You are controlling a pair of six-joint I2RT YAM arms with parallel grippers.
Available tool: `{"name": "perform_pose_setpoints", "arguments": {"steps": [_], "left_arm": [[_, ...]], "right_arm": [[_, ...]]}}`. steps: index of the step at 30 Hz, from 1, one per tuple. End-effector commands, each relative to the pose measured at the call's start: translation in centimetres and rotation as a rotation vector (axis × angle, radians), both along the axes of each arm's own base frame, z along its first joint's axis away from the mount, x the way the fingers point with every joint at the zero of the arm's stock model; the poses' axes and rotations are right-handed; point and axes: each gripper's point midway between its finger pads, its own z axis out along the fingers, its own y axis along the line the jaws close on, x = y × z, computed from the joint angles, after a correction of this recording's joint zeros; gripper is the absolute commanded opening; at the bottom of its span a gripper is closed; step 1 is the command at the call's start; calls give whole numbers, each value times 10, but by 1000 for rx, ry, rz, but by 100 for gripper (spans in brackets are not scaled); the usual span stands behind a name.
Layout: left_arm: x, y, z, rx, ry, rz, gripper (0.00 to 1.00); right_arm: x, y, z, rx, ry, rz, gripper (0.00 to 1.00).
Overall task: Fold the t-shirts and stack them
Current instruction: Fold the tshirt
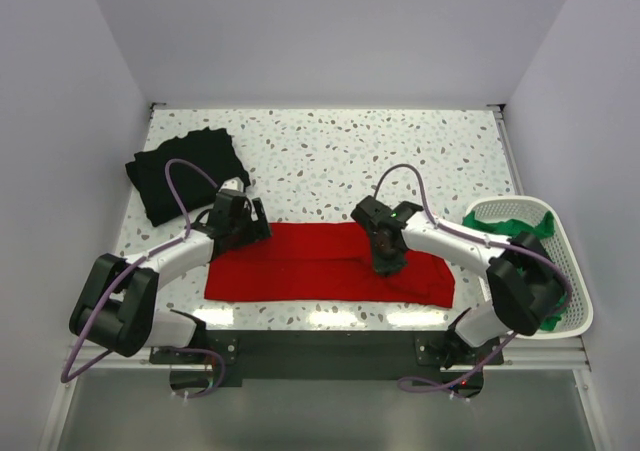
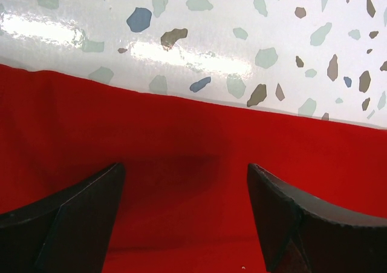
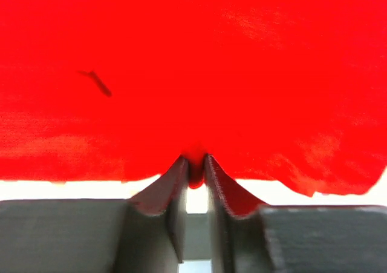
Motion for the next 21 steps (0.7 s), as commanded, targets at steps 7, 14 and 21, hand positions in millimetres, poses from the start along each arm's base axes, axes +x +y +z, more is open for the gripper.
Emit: {"name": "perform_pose_setpoints", "arguments": {"steps": [7, 14, 21], "left_arm": [[-9, 2, -9, 8, 34, 4, 88], [-12, 3, -12, 8, 42, 6, 88], [-13, 4, -12, 9, 44, 10, 88]], "right_arm": [[-1, -30, 54, -119, -59, -1, 45], [-2, 31, 61, 209, -46, 143, 45], [-8, 72, 34, 306, 18, 249, 41]]}}
